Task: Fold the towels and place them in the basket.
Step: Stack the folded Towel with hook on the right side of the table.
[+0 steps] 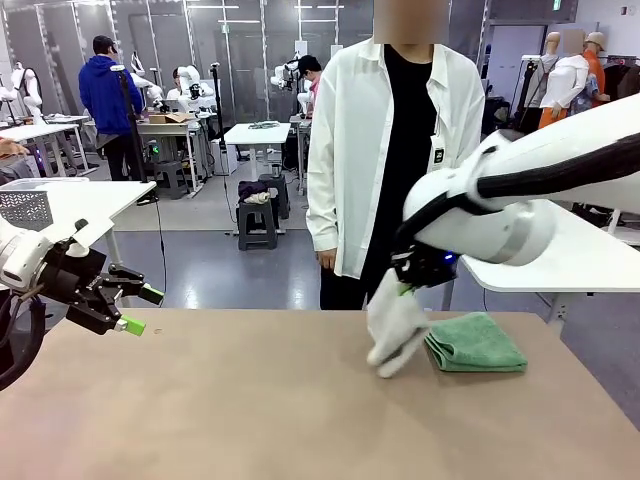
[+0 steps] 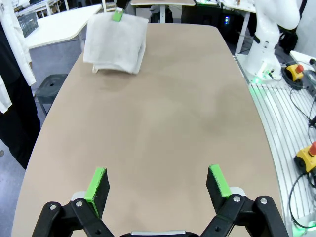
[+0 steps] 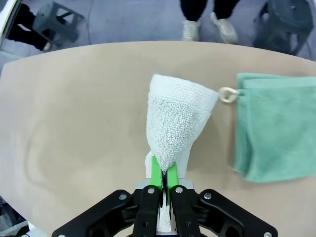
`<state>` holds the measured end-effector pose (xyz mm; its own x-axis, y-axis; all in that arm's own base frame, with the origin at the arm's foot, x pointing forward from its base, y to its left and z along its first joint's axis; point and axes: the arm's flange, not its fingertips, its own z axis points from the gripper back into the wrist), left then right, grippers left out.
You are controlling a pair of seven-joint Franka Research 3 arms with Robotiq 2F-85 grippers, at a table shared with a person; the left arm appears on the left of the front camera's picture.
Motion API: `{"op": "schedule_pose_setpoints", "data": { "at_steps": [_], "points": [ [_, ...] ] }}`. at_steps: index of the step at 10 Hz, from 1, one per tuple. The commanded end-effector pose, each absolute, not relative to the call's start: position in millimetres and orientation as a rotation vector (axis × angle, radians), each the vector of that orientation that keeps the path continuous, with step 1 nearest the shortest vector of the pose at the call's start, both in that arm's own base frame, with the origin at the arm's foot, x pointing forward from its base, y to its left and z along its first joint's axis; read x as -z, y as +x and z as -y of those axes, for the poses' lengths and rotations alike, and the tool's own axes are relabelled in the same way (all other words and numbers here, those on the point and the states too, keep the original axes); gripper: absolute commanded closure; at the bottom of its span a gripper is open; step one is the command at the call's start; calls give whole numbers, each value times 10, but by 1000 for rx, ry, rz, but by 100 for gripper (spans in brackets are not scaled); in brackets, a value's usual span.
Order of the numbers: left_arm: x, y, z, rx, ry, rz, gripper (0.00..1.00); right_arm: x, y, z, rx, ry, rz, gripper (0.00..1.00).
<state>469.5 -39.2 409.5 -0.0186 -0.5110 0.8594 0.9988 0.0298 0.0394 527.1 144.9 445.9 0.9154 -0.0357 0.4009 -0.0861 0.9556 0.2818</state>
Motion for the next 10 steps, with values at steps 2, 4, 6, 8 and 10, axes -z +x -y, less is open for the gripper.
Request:
{"op": "schedule_pose_setpoints", "data": {
  "at_steps": [2, 4, 6, 8, 10],
  "points": [
    [-4116, 4683, 382, 1418, -761, 845, 0, -4653, 5409, -1071, -60, 165, 373, 95],
    [-4116, 4683, 382, 1418, -761, 845, 0, -4774, 5550, -786, -110, 191, 343, 95],
    [-4116, 4683, 382, 1418, -761, 845, 0, -4886, 5630, -701, -103, 202, 330, 95],
    [-4116, 4683, 382, 1418, -761, 845, 0, -4928, 5737, -683, -139, 196, 336, 95],
    [-4116, 4683, 382, 1418, -761, 845, 0, -4905, 5850, -670, -146, 225, 322, 95]
  ]
}}
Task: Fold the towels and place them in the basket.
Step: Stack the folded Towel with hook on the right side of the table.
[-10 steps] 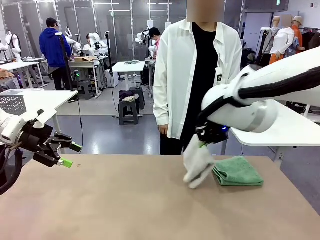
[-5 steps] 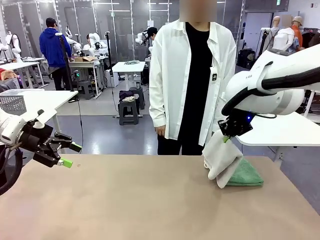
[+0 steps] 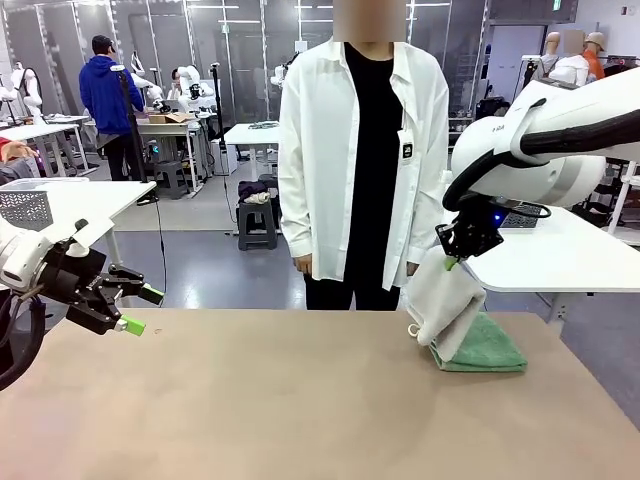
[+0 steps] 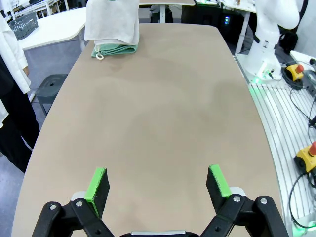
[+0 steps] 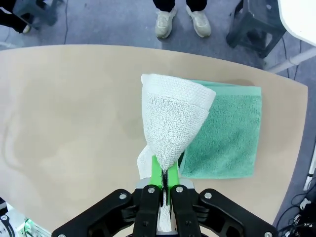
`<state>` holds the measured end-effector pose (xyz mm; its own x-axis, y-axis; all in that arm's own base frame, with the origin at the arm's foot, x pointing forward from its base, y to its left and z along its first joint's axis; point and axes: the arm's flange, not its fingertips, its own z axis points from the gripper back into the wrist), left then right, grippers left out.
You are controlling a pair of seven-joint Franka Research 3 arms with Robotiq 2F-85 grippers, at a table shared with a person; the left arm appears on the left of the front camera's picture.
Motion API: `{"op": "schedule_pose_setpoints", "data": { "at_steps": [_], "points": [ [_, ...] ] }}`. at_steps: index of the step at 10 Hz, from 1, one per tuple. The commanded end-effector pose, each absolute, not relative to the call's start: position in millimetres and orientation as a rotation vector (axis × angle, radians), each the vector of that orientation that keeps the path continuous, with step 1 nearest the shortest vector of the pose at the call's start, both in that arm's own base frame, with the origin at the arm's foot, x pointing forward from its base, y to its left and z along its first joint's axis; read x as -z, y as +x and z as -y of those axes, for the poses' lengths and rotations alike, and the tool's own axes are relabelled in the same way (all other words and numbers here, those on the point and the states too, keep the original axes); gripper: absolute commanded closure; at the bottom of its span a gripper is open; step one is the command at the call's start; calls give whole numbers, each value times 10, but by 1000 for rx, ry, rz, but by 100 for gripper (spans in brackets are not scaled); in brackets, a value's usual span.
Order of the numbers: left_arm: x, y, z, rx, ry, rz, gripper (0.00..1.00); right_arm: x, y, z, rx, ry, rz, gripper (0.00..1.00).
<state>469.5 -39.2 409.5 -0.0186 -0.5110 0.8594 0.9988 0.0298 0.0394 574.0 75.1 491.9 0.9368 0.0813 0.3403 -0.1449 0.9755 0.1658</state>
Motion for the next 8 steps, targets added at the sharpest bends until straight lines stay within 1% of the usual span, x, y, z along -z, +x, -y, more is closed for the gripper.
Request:
{"op": "schedule_pose_setpoints", "data": {
  "at_steps": [1, 2, 3, 7, 8],
  "points": [
    [-4116, 4683, 382, 1418, -761, 845, 0, -4871, 5901, -662, -144, 222, 324, 95],
    [-4116, 4683, 382, 1418, -761, 845, 0, -4846, 5931, -646, -131, 194, 334, 95],
    [-4116, 4683, 382, 1418, -761, 845, 0, -4880, 5796, -746, -120, 196, 334, 95],
    [-4116, 4683, 382, 1418, -761, 845, 0, -4858, 5847, -750, -122, 197, 332, 95],
    [-4116, 4683, 382, 1418, -761, 845, 0, -4824, 5941, -629, -165, 263, 332, 95]
  ]
}}
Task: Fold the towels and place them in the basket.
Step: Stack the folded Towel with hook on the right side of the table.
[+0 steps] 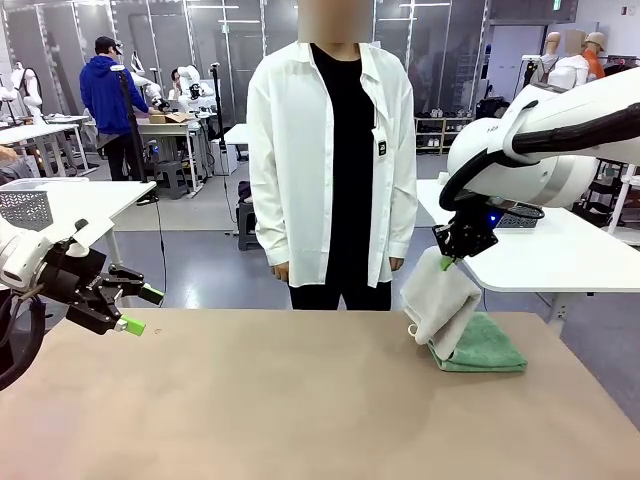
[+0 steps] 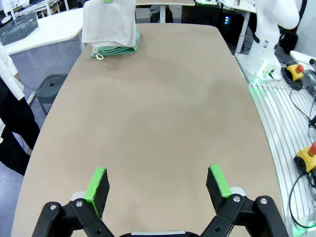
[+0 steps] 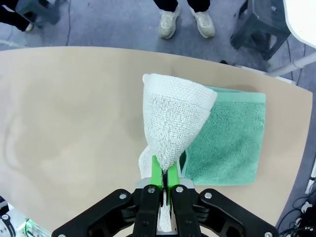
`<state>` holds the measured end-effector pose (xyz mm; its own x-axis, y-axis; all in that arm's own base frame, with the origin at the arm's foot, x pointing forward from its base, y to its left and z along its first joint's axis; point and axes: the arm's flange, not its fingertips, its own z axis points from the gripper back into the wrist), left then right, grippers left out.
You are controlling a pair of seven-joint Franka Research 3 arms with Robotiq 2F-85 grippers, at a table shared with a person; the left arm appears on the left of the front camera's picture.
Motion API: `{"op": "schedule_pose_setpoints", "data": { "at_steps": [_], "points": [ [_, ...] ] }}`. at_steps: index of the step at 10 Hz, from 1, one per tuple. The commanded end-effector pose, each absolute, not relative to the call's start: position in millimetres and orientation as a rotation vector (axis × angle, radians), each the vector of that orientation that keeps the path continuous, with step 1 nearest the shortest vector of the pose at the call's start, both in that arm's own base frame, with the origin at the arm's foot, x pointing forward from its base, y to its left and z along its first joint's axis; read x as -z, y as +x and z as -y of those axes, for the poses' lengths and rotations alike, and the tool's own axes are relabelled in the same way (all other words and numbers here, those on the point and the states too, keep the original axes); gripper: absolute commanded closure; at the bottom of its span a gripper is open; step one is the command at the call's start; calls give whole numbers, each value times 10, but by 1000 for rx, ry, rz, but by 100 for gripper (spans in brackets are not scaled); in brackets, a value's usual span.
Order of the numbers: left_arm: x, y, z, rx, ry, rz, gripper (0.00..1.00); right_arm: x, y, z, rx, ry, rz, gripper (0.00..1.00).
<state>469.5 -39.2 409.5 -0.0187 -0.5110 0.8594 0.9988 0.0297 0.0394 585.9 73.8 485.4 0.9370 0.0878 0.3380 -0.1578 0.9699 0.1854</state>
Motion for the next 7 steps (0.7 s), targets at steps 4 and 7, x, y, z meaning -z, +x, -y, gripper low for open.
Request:
{"op": "schedule_pose_setpoints", "data": {
  "at_steps": [4, 7],
  "points": [
    [-4116, 4683, 382, 1418, -761, 845, 0, -4540, 6170, -66, -225, 448, 239, 95],
    [-4116, 4683, 382, 1418, -761, 845, 0, -4220, 6295, 304, -203, 517, 208, 95]
  ]
}}
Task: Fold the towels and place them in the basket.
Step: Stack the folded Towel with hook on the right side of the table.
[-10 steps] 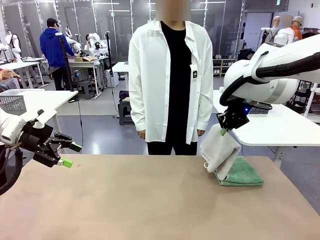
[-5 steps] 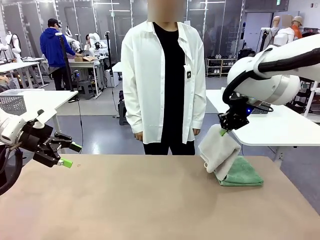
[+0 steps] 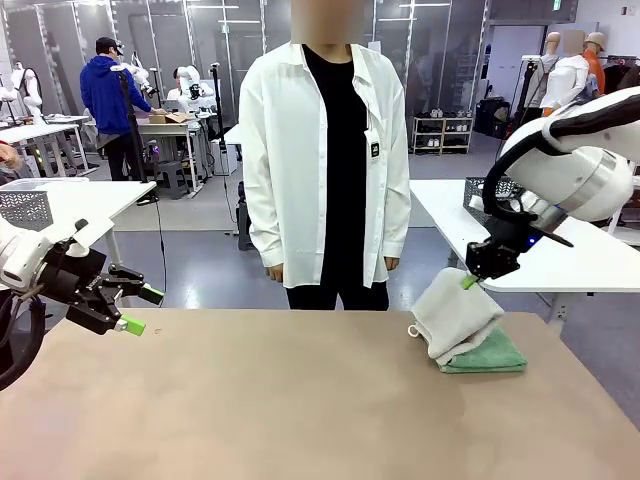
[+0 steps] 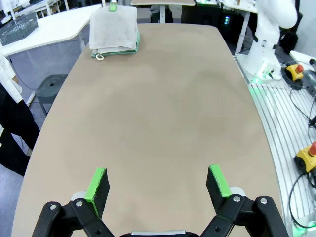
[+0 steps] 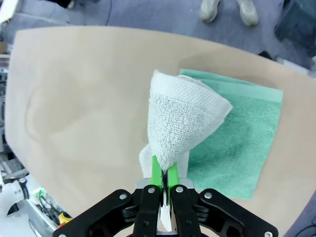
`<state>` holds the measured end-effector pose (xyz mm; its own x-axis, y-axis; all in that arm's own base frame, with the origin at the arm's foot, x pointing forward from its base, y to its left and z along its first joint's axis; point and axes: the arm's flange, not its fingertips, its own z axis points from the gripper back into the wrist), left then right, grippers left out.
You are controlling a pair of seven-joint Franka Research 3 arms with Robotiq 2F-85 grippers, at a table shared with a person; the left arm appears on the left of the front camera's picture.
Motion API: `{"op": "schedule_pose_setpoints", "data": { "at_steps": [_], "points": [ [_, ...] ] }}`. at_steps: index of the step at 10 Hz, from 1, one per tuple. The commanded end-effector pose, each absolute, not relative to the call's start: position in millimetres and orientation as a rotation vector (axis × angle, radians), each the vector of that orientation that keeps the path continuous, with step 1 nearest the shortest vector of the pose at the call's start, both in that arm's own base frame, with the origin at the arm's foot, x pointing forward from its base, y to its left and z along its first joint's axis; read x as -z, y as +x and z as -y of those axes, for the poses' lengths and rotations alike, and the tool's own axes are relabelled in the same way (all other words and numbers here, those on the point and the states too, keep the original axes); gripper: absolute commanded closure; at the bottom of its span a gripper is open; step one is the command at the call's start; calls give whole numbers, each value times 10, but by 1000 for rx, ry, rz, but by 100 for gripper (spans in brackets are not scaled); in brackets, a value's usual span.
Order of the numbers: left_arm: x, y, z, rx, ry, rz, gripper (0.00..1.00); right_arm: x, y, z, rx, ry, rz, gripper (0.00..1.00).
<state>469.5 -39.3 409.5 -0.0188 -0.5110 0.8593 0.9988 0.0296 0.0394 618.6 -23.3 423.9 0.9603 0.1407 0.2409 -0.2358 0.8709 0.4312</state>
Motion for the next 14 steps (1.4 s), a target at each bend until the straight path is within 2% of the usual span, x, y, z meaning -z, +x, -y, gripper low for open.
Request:
{"op": "schedule_pose_setpoints", "data": {
  "at_steps": [1, 5, 6, 7, 8, 9, 10, 11, 12, 13, 14],
  "points": [
    [-4116, 4683, 382, 1418, -761, 845, 0, -4099, 6288, 401, -172, 537, 205, 95],
    [-4116, 4683, 382, 1418, -761, 845, 0, -3703, 6224, 862, -102, 610, 223, 93],
    [-4116, 4683, 382, 1418, -761, 845, 0, -3631, 6241, 944, -90, 613, 242, 75],
    [-4116, 4683, 382, 1418, -761, 845, 0, -3587, 6261, 1003, -88, 610, 253, 73],
    [-4116, 4683, 382, 1418, -761, 845, 0, -3564, 6287, 1053, -81, 609, 251, 55],
    [-4116, 4683, 382, 1418, -761, 845, 0, -3561, 6298, 1082, -84, 601, 253, 54],
    [-4116, 4683, 382, 1418, -761, 845, 0, -3596, 6296, 1113, -86, 588, 248, 36],
    [-4116, 4683, 382, 1418, -761, 845, 0, -3674, 6285, 1147, -84, 566, 252, 34],
    [-4116, 4683, 382, 1418, -761, 845, 0, -3802, 6258, 1183, -87, 538, 255, 16],
    [-4116, 4683, 382, 1418, -761, 845, 0, -4046, 6168, 1198, -92, 497, 262, 14],
    [-4116, 4683, 382, 1418, -761, 845, 0, -4438, 5984, 1122, -125, 457, 275, 0]
  ]
}}
